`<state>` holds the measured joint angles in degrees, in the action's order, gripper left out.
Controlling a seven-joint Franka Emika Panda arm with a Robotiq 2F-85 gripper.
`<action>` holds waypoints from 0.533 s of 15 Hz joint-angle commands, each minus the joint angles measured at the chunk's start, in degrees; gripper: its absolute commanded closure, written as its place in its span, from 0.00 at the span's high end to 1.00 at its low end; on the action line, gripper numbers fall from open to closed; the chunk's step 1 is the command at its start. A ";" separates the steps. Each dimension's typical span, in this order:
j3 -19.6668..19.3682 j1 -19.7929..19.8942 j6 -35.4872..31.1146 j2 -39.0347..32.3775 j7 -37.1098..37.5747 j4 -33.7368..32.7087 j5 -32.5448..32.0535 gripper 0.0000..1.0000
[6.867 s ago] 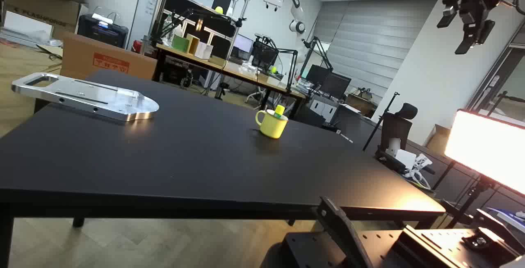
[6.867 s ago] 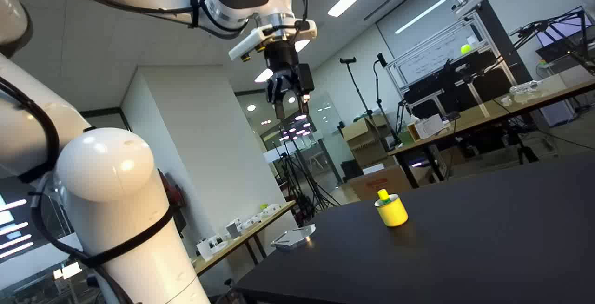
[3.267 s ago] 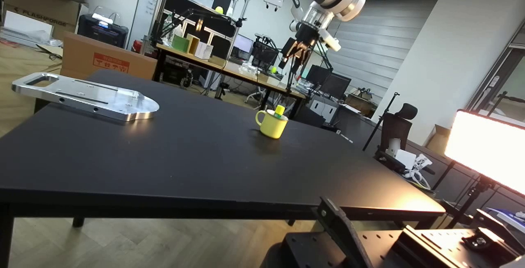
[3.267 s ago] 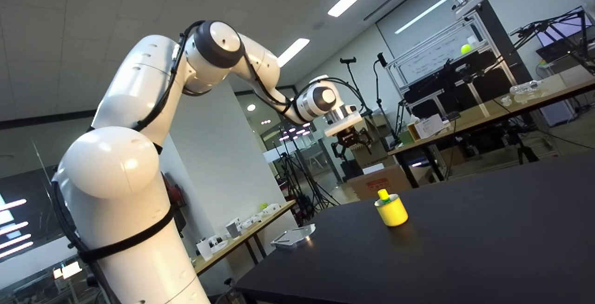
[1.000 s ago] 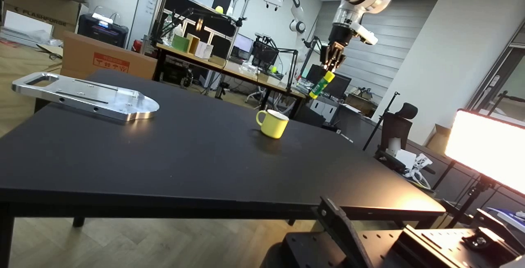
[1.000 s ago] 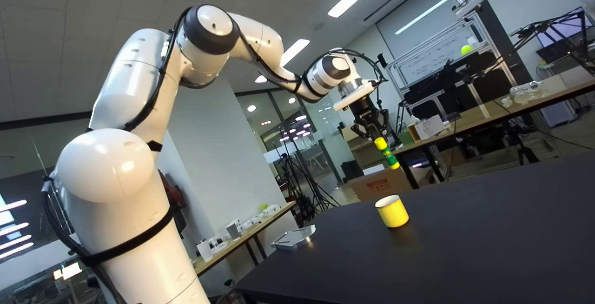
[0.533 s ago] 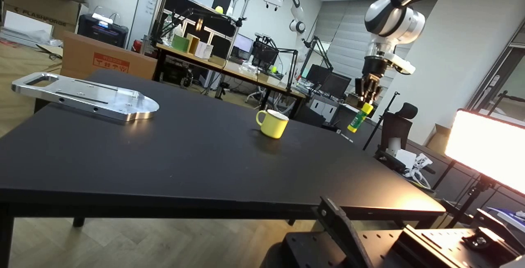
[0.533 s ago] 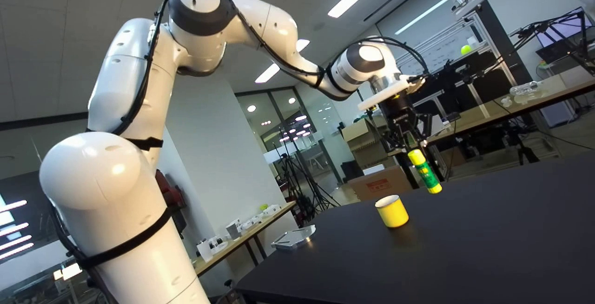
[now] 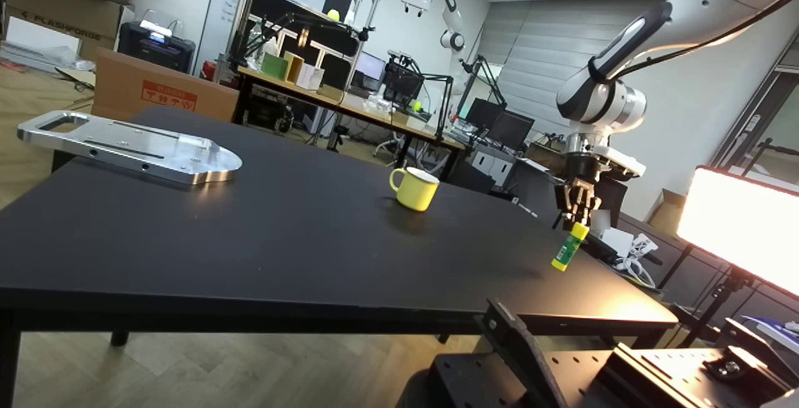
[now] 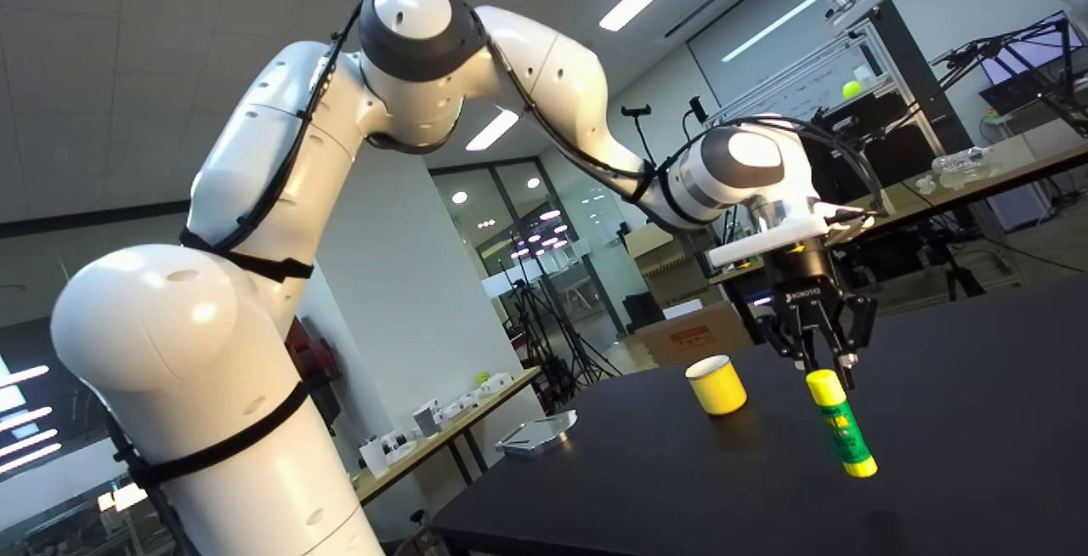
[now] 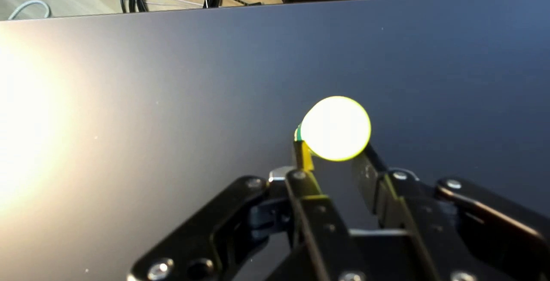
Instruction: Take the stick of glue out of the mug
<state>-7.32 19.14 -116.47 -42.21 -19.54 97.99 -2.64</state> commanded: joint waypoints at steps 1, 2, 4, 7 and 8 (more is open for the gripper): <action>0.11 0.74 0.88 -3.02 0.54 -1.69 0.55 0.08; 0.09 0.76 0.87 -3.63 0.62 -1.89 0.53 0.08; -0.16 0.44 0.20 -4.10 1.15 -1.93 0.11 0.08; -0.29 0.25 -0.26 -3.68 1.25 -1.84 -0.16 0.08; -0.34 0.19 -0.56 -3.57 1.26 -1.74 -0.29 0.08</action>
<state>-7.32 19.54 -116.84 -45.60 -19.50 97.24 -2.45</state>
